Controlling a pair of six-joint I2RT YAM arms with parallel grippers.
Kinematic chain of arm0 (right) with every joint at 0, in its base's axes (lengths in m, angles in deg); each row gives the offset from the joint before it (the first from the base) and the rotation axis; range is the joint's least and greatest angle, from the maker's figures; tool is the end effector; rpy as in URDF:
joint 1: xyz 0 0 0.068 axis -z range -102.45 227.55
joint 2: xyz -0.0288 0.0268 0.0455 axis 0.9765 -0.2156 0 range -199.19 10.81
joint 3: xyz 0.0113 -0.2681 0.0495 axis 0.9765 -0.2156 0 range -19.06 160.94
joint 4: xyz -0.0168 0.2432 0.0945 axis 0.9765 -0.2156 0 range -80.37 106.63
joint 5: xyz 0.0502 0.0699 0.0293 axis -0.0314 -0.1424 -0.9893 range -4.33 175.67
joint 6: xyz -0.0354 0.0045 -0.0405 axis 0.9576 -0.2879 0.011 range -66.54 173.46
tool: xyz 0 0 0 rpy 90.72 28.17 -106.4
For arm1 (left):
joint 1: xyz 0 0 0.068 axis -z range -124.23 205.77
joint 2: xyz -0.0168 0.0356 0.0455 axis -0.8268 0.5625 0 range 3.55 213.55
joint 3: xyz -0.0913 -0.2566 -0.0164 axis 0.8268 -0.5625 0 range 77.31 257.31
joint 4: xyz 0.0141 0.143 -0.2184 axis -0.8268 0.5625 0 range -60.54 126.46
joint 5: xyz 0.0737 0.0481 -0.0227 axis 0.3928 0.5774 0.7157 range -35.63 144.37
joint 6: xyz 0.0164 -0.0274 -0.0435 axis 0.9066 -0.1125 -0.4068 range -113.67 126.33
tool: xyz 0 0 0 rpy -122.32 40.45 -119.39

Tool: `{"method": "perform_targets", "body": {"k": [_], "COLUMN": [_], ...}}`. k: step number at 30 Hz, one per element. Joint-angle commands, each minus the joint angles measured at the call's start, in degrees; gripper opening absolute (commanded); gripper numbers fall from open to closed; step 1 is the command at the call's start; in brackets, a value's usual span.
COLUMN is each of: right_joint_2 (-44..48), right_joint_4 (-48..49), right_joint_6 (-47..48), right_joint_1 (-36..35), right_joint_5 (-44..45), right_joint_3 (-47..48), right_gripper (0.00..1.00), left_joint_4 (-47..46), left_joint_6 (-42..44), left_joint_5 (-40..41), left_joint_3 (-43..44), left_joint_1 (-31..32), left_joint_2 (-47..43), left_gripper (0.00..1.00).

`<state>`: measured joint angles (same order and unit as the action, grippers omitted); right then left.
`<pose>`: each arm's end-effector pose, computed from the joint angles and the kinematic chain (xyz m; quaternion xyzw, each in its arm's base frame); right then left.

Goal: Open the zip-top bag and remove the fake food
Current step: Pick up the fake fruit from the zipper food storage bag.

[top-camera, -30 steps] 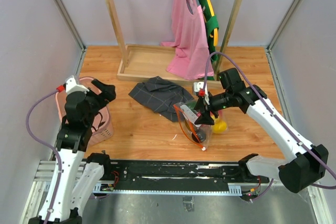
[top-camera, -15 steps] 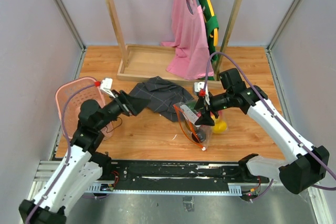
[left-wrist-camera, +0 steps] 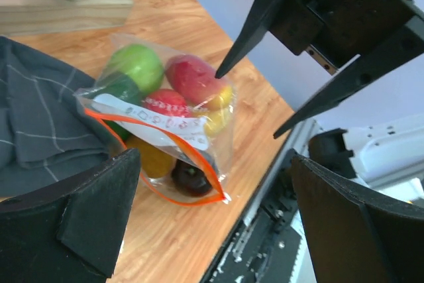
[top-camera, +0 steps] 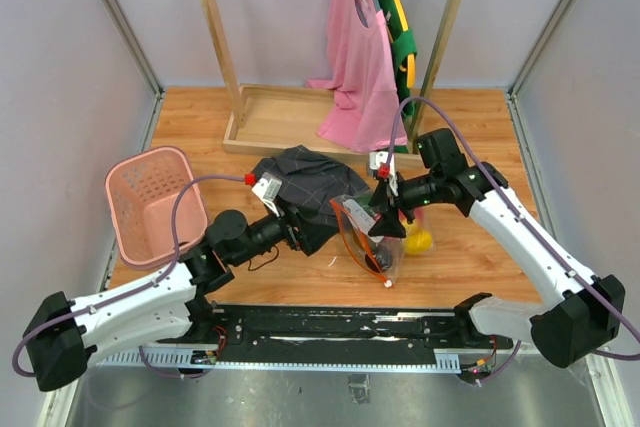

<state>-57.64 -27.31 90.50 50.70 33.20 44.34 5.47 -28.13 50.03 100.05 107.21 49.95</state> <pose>0.1970 0.1313 0.3250 -0.5758 0.6310 0.3845 0.3497 0.1200 -0.1549 0.2620 0.1306 0.6929 -0.5024 0.5005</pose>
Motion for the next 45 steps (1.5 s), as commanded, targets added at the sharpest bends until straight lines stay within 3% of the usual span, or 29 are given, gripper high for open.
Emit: {"method": "perform_targets", "body": {"k": [1, 6, 10, 18, 26, 31, 34, 36, 39, 45], "right_joint_2": [-1.17, -2.32, -3.88, -5.91, -7.03, -7.98, -8.22, -7.76, -6.76, -3.10], "right_joint_4": [5.16, 10.11, 11.07, 15.38, 19.58, 19.67, 18.62, 18.54, 18.45, 19.34], "right_joint_6": [-4.59, -8.15, -9.57, -16.86, -24.79, -25.70, -25.70, -25.36, -25.38, -27.27], "right_joint_1": [0.68, -2.13, -4.83, -9.83, -13.47, -15.55, -15.80, -15.72, -15.73, -13.98], "right_joint_5": [-0.26, 6.10, 13.30, 22.96, 29.55, 32.29, 34.11, 35.59, 34.51, 26.78], "right_joint_3": [-1.78, -4.54, -4.57, -5.54, -6.87, -6.85, -5.97, -5.74, -5.53, -5.42], "right_gripper": [0.72, 0.72, 0.73, 0.72, 0.67, 0.48, 0.28, 0.18, 0.02, 0.01], "left_joint_4": [-6.26, -11.87, -9.50, -2.08, -2.27, -1.76, -2.16, -2.96, -5.37, -13.57], "left_joint_6": [6.33, 5.39, 2.96, -2.93, -5.15, -3.67, -3.46, -3.72, -4.64, -7.82], "left_joint_5": [9.94, 12.58, 12.72, 13.89, 13.82, 11.88, 9.56, 7.73, 4.13, -2.65], "left_joint_3": [-0.40, -3.45, -3.53, -6.88, -9.13, -6.92, -6.00, -5.60, -5.43, -6.00], "left_joint_1": [1.47, 1.47, 1.47, 1.47, 1.46, 1.46, 1.47, 1.47, 1.47, 1.71], "left_joint_2": [1.20, 1.59, 0.71, -7.19, -10.22, -7.28, -5.55, -4.53, -3.10, 1.73], "left_gripper": [0.99, 0.99, 0.99, 0.88, 0.70, 0.63, 0.57, 0.46, 0.42, 0.36]}}
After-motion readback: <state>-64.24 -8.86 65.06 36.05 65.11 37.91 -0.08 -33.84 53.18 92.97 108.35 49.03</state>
